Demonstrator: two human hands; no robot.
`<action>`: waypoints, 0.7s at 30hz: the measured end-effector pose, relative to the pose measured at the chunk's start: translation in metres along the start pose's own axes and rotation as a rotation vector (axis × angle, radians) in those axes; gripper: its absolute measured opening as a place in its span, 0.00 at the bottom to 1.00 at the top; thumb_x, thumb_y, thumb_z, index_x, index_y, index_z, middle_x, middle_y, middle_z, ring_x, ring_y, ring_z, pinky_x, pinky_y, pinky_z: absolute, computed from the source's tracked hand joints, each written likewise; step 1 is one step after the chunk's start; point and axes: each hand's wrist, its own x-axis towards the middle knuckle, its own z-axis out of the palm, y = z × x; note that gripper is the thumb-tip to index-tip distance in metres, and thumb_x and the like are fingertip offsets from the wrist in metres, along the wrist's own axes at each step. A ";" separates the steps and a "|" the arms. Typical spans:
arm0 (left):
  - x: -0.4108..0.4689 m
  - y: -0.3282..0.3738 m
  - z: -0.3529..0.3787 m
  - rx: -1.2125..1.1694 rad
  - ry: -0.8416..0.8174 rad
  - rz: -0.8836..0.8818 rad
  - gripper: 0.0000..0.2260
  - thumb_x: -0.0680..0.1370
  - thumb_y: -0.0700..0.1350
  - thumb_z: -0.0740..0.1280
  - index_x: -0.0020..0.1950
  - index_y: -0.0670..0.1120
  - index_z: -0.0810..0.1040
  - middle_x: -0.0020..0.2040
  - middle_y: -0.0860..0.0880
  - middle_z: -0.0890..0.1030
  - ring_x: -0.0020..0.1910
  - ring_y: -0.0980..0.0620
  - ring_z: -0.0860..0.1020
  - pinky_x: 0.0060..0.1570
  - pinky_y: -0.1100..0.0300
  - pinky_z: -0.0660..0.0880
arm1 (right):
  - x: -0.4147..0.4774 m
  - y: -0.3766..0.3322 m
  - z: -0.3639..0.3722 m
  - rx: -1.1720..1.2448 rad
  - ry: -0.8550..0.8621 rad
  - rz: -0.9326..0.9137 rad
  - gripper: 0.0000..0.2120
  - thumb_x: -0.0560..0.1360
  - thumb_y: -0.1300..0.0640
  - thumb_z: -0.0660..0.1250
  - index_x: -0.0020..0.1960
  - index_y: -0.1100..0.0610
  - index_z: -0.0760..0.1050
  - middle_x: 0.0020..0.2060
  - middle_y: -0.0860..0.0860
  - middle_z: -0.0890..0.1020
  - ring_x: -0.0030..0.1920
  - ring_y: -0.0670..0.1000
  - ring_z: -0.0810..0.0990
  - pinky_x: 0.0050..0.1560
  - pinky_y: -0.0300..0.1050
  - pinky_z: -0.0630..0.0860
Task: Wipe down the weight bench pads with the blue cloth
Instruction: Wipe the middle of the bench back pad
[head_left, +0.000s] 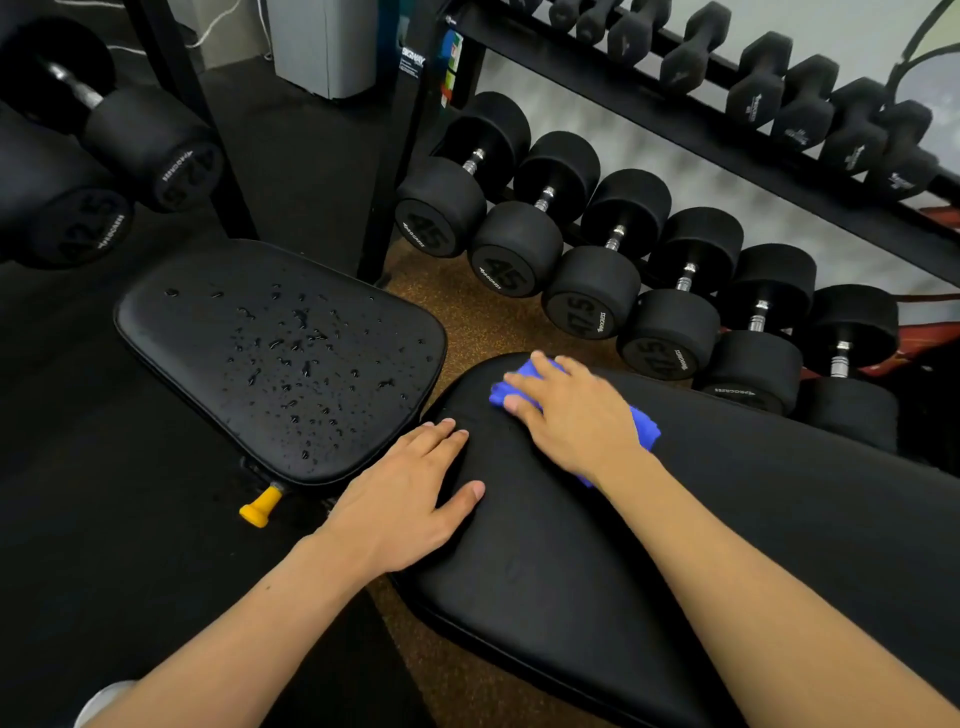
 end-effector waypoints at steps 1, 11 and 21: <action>0.000 0.000 -0.001 0.000 0.005 0.001 0.32 0.82 0.65 0.55 0.83 0.53 0.56 0.83 0.56 0.54 0.81 0.57 0.50 0.74 0.64 0.48 | -0.015 0.003 -0.001 0.012 -0.013 -0.035 0.24 0.83 0.36 0.48 0.78 0.38 0.62 0.80 0.46 0.59 0.79 0.53 0.57 0.73 0.52 0.63; 0.001 -0.002 0.000 0.020 -0.004 -0.006 0.34 0.81 0.68 0.53 0.83 0.53 0.56 0.83 0.55 0.55 0.81 0.56 0.52 0.77 0.60 0.51 | 0.039 0.001 0.006 -0.022 0.027 0.092 0.23 0.84 0.39 0.48 0.76 0.41 0.66 0.77 0.50 0.65 0.76 0.56 0.63 0.68 0.54 0.67; -0.003 -0.005 -0.003 0.002 -0.018 0.016 0.32 0.82 0.65 0.54 0.83 0.53 0.54 0.83 0.56 0.53 0.81 0.57 0.50 0.78 0.60 0.50 | -0.006 0.040 -0.009 -0.006 0.015 0.080 0.23 0.83 0.37 0.49 0.75 0.38 0.66 0.78 0.45 0.64 0.77 0.52 0.62 0.69 0.51 0.66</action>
